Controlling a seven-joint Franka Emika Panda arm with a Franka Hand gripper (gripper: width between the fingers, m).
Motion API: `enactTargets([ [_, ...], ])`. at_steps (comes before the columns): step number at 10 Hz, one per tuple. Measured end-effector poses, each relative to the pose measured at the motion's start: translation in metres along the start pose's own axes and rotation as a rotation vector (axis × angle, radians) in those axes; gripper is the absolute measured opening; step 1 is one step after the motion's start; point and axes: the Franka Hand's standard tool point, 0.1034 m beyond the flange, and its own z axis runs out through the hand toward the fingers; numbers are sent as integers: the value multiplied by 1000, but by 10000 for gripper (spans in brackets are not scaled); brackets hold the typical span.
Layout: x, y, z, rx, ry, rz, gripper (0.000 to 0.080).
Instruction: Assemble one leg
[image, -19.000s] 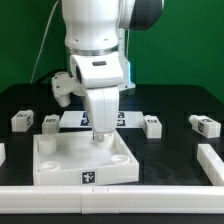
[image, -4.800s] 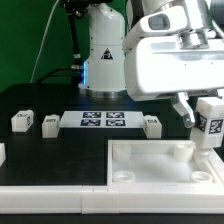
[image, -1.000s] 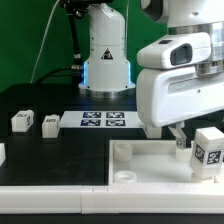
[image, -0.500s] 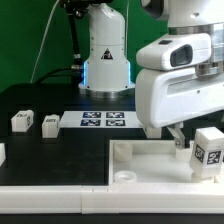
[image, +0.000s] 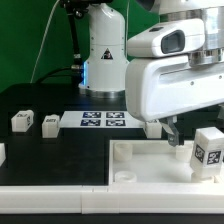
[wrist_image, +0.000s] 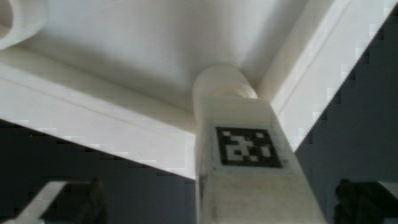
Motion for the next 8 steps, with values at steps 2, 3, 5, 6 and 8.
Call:
enactTargets([
  [2, 0, 0, 1, 1, -1, 0, 648],
  [3, 1, 0, 3, 4, -5, 5, 648],
  [5, 2, -5, 7, 17, -37, 10, 648],
  [6, -1, -9, 9, 27, -65, 6, 648],
  [8, -1, -12, 10, 41, -103, 4, 648],
])
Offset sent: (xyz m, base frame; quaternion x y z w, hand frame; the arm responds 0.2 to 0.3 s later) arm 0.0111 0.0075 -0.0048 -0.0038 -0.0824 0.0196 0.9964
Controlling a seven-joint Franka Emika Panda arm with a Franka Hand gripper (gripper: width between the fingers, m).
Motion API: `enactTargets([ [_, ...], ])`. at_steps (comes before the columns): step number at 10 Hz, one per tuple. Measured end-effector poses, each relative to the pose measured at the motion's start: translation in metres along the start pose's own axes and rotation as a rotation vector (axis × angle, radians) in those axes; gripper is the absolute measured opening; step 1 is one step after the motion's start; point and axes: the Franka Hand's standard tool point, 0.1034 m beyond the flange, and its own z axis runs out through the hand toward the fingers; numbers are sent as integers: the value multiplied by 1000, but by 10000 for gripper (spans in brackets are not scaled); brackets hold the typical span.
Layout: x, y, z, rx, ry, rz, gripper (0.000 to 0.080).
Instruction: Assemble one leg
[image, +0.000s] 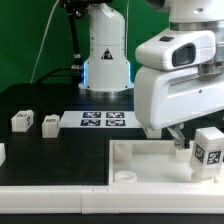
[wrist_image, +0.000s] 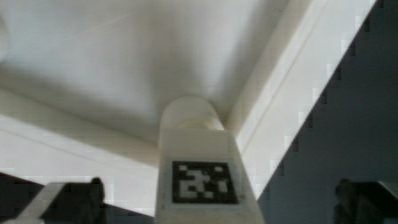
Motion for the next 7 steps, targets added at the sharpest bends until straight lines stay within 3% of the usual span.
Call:
enactTargets([
  [3, 0, -1, 2, 1, -2, 0, 648],
  [4, 0, 0, 2, 1, -2, 0, 534],
  [5, 0, 0, 2, 1, -2, 0, 534],
  [6, 0, 0, 2, 1, -2, 0, 341],
  [7, -1, 1, 2, 0, -3, 2, 293],
])
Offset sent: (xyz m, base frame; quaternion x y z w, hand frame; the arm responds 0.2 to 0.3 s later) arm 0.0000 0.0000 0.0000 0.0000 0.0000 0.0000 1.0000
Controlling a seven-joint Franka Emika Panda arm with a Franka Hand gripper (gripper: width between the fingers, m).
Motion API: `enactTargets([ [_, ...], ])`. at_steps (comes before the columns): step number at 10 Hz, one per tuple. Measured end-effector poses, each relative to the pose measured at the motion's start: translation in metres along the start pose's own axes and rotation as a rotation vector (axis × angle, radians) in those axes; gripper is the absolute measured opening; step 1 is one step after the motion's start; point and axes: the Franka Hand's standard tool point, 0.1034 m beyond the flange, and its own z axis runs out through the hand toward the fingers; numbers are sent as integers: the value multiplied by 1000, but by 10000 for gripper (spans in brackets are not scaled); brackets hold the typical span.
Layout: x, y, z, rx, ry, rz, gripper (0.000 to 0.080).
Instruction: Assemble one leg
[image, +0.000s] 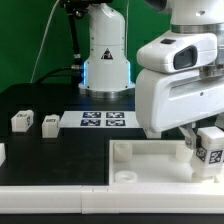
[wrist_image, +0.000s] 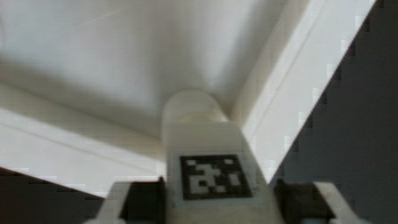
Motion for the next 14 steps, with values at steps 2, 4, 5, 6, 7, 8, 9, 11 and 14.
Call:
enactTargets([
  [2, 0, 0, 0, 0, 0, 11, 292],
  [4, 0, 0, 0, 1, 0, 50, 293],
  [5, 0, 0, 0, 1, 0, 92, 292],
  [6, 0, 0, 1, 4, 5, 194, 292],
  [7, 0, 0, 1, 9, 27, 339, 293],
  [8, -1, -1, 1, 12, 39, 457, 293],
  [9, -1, -1, 1, 21, 44, 556, 293],
  [11, -1, -3, 1, 26, 42, 750, 293],
  [14, 0, -6, 2, 31, 37, 1046, 293],
])
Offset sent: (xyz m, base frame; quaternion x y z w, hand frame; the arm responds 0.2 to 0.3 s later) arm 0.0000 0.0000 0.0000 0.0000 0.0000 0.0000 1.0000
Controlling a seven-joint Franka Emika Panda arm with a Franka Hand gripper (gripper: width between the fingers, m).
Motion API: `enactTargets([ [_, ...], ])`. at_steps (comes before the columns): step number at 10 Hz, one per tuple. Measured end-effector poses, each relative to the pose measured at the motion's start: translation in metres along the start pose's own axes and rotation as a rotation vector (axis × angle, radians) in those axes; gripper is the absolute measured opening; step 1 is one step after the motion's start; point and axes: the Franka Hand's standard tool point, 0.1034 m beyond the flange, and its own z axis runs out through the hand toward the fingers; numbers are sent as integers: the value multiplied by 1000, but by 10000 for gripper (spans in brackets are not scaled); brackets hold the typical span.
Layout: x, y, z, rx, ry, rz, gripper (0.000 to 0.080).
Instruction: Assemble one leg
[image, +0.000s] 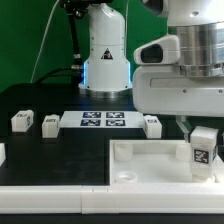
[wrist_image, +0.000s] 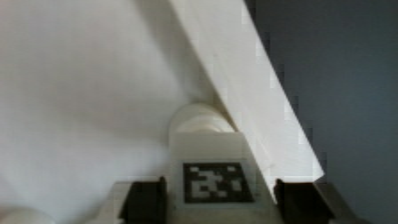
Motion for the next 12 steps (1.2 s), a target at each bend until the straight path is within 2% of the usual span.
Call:
enactTargets([
  [2, -2, -1, 1, 1, -4, 80, 293],
  [3, -2, -2, 1, 2, -4, 36, 387],
  [4, -2, -2, 1, 2, -4, 34, 551],
  [5, -3, -2, 1, -2, -4, -39, 551],
  [6, -4, -3, 2, -2, -4, -136, 636],
  [10, 0, -6, 2, -6, -8, -653, 649],
  [12, 1, -6, 2, -7, -6, -826, 649],
])
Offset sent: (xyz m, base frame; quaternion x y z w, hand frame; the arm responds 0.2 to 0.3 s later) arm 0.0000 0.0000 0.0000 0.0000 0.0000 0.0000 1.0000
